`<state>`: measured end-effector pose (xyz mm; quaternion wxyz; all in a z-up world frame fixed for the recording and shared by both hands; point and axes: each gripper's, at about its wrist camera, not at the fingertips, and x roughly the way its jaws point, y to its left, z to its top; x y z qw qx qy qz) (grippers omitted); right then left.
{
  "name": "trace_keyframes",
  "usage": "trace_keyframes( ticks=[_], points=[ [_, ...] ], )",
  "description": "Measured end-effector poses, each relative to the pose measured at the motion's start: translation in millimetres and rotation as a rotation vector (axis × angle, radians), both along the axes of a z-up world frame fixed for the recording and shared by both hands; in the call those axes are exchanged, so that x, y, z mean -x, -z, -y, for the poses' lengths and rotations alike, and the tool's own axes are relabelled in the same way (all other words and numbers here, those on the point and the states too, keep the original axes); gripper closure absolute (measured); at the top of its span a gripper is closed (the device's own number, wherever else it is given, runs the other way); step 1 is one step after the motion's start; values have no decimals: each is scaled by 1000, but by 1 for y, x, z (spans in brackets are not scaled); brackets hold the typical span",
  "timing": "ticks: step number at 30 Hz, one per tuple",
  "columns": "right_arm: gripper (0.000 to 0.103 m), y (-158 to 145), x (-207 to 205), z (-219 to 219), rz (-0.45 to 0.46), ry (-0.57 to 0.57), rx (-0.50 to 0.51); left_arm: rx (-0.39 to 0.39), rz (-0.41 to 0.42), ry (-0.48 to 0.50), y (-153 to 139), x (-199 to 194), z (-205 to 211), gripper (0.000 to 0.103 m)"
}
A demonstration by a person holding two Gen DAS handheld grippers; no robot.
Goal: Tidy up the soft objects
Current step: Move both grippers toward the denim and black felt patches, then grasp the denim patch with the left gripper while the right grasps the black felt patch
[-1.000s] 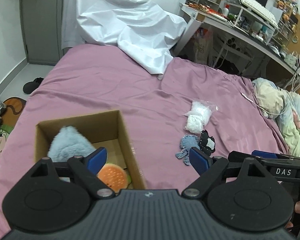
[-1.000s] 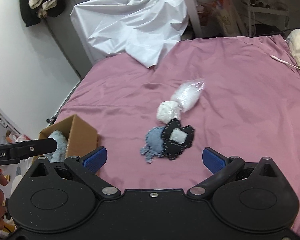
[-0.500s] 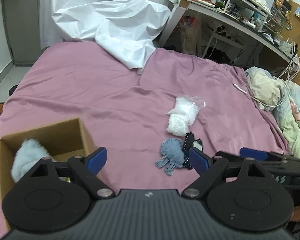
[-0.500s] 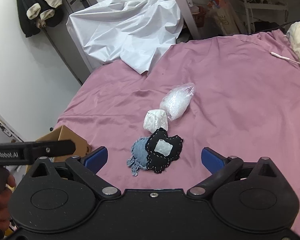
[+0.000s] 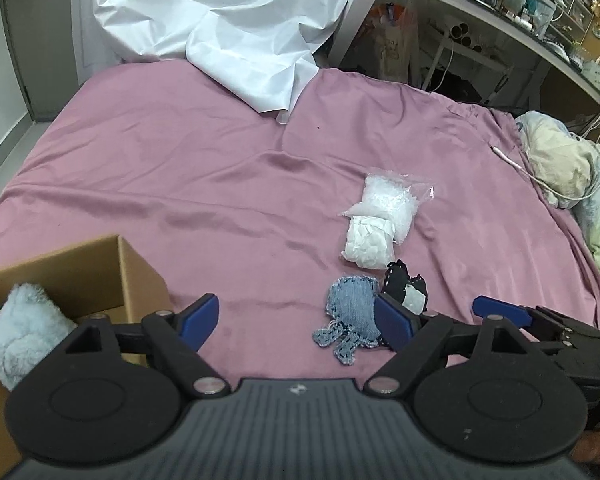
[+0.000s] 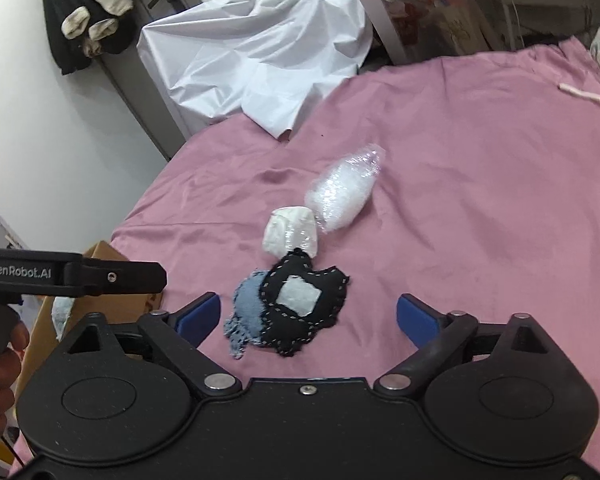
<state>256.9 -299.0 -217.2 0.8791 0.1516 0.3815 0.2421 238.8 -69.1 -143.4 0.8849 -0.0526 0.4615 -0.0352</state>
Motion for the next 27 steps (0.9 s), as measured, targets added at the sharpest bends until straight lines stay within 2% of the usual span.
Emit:
trace_keyframes(
  ticks=[3, 7, 10, 12, 15, 16, 17, 19, 23, 27],
  points=[
    [13, 12, -7, 7, -45, 13, -79, -4, -12, -12, 5, -5, 5, 23],
    [15, 17, -6, 0, 3, -6, -35, -22, -15, -37, 13, -9, 12, 28],
    [16, 18, -6, -1, 21, -6, -35, -5, -38, -55, 20, -12, 12, 31],
    [21, 18, -7, 0, 24, -11, -46, -3, -49, -65, 24, -13, 13, 32],
    [34, 19, -8, -2, 33, -33, -60, 0, -57, -82, 26, -14, 12, 35],
    [43, 20, -10, -3, 26, -46, -70, -1, -60, -89, 27, -14, 11, 35],
    [48, 21, -11, -5, 13, -59, -78, -1, -61, -94, 28, -14, 10, 36],
    [50, 23, -11, -8, 15, -65, -62, 0, -66, -97, 30, -14, 11, 36],
    [67, 25, -13, -4, 0, -44, -57, 12, -73, -80, 34, -14, 14, 36],
    [72, 22, -11, -4, 8, -36, -13, 27, -75, -67, 37, -16, 20, 36]
  ],
)
